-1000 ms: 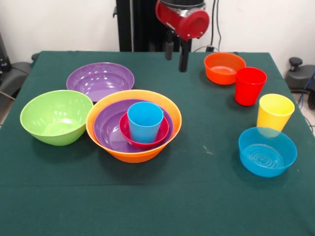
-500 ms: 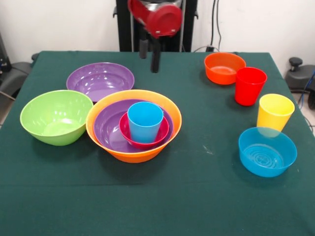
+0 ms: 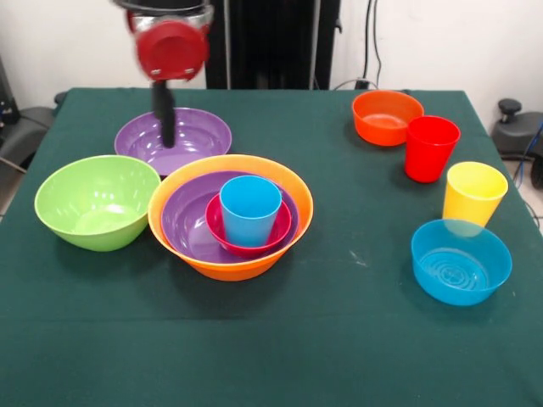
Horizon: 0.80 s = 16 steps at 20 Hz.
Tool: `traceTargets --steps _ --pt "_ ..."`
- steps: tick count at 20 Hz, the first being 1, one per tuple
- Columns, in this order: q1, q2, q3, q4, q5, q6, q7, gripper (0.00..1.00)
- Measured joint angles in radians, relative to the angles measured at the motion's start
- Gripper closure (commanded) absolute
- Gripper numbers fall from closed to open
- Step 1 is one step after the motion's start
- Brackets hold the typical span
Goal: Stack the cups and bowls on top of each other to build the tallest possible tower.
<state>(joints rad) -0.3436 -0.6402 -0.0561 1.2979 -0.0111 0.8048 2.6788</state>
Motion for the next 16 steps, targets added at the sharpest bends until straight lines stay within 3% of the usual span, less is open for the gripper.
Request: traceTargets --steps 8,16 --pt "-0.079 0.106 0.0 -0.1 0.013 0.004 0.0 0.0" --pt "-0.11 0.187 0.0 -0.125 0.013 0.002 0.0 0.0"
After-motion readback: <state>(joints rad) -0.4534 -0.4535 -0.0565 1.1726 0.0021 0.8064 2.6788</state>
